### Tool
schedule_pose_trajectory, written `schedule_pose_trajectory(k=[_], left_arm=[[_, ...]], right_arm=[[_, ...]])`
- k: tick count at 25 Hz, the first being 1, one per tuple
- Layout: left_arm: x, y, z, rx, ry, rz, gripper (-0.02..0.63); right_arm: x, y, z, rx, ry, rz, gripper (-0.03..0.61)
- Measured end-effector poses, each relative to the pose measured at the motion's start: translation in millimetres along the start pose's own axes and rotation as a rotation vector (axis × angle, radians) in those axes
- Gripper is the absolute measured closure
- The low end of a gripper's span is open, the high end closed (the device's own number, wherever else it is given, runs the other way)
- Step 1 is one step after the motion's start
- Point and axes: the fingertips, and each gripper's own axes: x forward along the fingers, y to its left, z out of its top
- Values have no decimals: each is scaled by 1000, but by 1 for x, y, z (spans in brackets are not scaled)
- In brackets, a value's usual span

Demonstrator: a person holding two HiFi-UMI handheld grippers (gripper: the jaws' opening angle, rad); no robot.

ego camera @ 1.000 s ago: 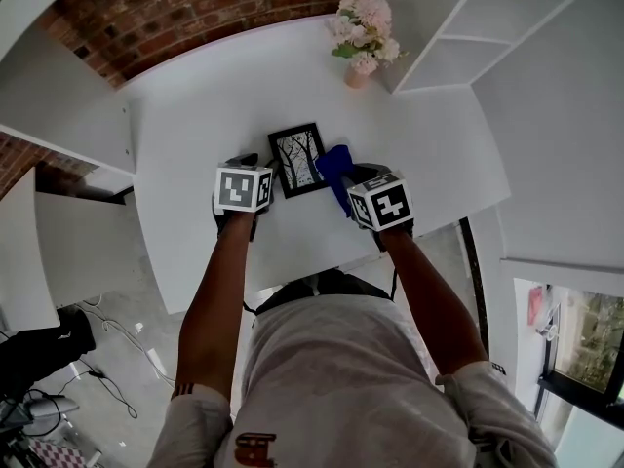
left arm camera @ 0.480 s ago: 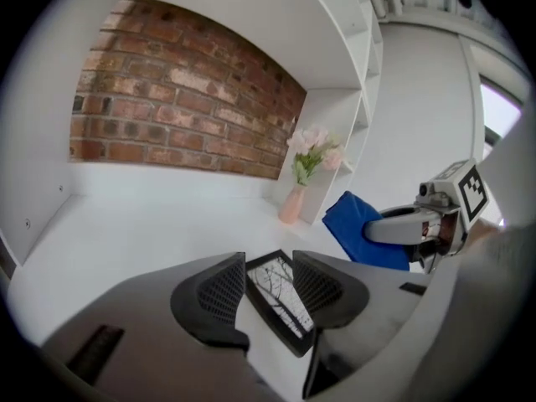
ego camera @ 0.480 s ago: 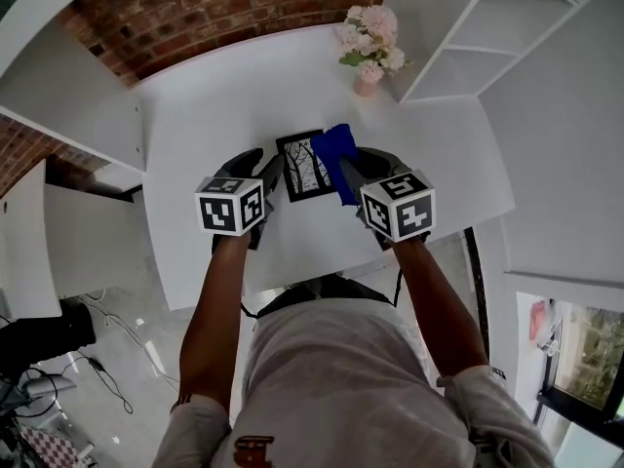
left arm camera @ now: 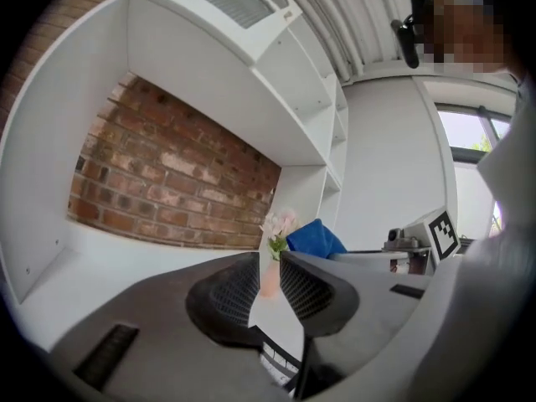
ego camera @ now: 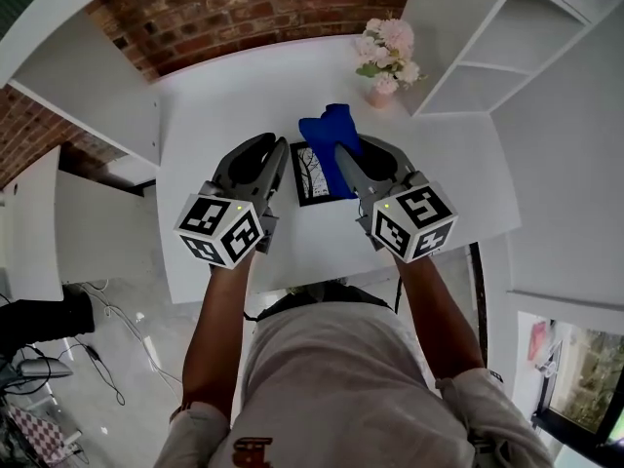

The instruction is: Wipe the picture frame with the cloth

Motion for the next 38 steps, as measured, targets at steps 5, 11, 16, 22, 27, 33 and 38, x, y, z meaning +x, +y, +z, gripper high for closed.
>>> schedule_pose_trajectory(k=[5, 11, 16, 22, 27, 33, 38], left_arm=[[-16, -21, 33, 75, -122, -19, 579], [-28, -52, 56, 154, -200, -49, 614], [-34, -69, 65, 196, -240, -63, 614], [-36, -77, 68, 232, -255, -70, 614], [-36, -81, 66, 238, -250, -76, 614], [-36, -80, 65, 236, -245, -77, 614], [-36, -82, 66, 239, -249, -84, 614]], right_arm=[[-12, 16, 33, -36, -154, 45, 502], [-32, 35, 63, -93, -286, 80, 502], [-47, 42, 71, -114, -335, 85, 502], [-54, 44, 71, -112, -364, 80, 503], [-56, 43, 71, -120, -361, 67, 505], [-58, 43, 71, -121, -362, 65, 505], [-59, 43, 72, -126, -361, 62, 505]])
